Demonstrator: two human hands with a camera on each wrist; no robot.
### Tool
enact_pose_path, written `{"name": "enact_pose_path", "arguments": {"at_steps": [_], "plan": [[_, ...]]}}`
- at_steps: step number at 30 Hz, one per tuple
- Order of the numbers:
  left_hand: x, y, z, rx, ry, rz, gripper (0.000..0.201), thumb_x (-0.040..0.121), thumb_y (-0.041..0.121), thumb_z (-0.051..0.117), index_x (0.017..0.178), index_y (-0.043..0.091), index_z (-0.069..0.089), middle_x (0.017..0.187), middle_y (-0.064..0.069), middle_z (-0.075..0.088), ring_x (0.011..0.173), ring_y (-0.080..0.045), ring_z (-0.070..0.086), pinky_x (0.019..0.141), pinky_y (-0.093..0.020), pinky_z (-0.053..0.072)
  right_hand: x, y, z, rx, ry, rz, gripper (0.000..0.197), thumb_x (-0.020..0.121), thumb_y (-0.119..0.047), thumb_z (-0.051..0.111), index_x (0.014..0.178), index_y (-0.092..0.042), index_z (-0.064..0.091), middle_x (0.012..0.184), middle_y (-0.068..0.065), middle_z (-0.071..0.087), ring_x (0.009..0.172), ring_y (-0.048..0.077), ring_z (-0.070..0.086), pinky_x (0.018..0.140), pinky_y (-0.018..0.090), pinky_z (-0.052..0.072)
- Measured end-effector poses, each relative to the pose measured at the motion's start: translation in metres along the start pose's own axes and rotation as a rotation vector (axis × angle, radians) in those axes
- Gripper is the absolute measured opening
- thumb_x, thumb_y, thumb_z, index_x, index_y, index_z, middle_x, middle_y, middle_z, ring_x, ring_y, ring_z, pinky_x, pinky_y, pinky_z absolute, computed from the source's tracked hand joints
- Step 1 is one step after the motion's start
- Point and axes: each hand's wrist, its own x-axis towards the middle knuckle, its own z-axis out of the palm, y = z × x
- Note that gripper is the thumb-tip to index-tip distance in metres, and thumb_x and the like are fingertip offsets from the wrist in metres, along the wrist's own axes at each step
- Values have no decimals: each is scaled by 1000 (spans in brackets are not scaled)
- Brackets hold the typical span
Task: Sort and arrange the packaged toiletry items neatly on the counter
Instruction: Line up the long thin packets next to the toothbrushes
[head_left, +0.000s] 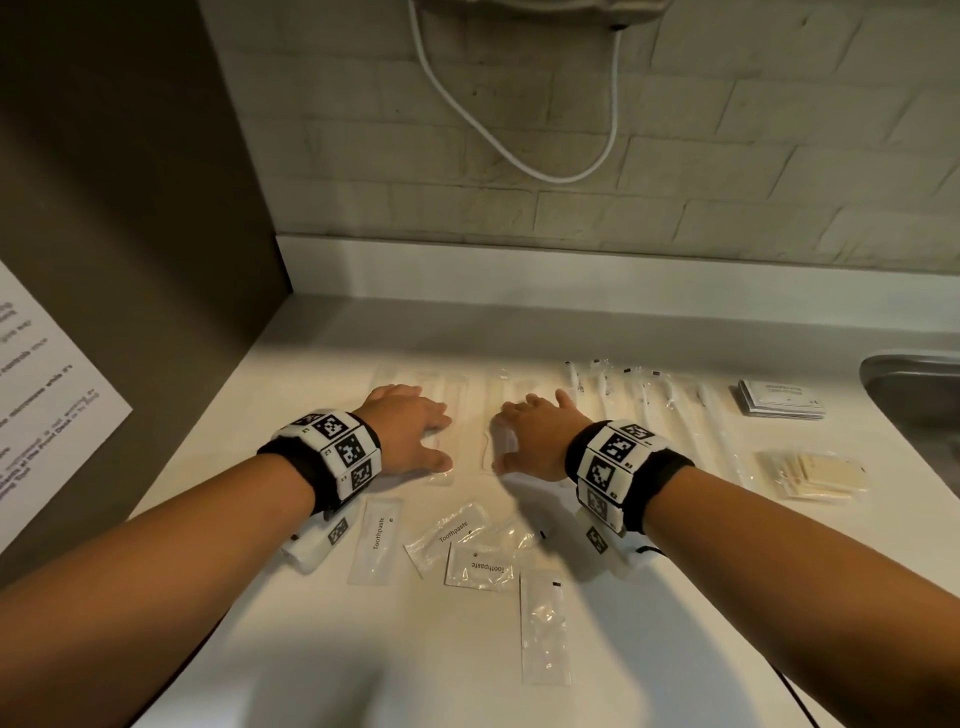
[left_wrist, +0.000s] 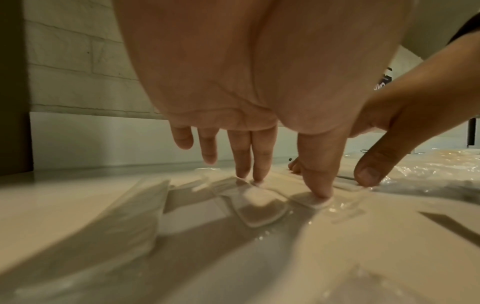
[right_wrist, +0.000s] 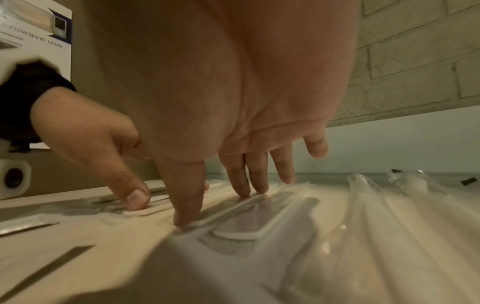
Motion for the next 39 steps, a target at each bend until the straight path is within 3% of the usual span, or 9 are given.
{"name": "enact_pose_path", "arguments": {"at_steps": [17, 23, 27, 33, 39], "plan": [[13, 8, 1, -50, 9, -2, 72, 89, 63, 52, 150, 30, 35, 162, 9, 23, 150, -24, 13, 119, -41, 9, -3, 2, 1, 84, 14, 1, 63, 88, -58, 51, 141, -24, 43, 140, -4, 49, 134, 21, 38, 116, 53, 12], [11, 1, -2, -139, 55, -31, 70, 88, 62, 54, 149, 31, 38, 160, 9, 27, 149, -22, 16, 119, -42, 13, -3, 0, -6, 67, 8, 2, 73, 88, -61, 49, 148, -22, 33, 154, -2, 35, 144, 24, 27, 119, 53, 8], [-2, -18, -12, -155, 115, -69, 60, 91, 52, 56, 146, 30, 43, 157, 9, 34, 147, -23, 22, 119, -43, 18, 1, -6, -14, 78, 53, -44, 70, 90, -58, 47, 149, -22, 32, 155, -3, 34, 145, 23, 26, 118, 51, 11], [-15, -38, -3, -47, -2, -75, 68, 87, 62, 55, 147, 33, 41, 158, 14, 30, 149, -21, 15, 118, -39, 12, 15, -28, -16, 49, 37, -62, 72, 89, -63, 45, 147, -21, 35, 152, -2, 38, 144, 23, 27, 119, 51, 11], [-13, -32, 2, -56, -10, -66, 72, 87, 63, 55, 149, 32, 37, 160, 14, 27, 150, -21, 13, 120, -40, 11, 20, -34, -10, -34, -21, -43, 69, 92, -61, 41, 145, -18, 37, 151, 1, 38, 142, 26, 28, 118, 54, 13]]}}
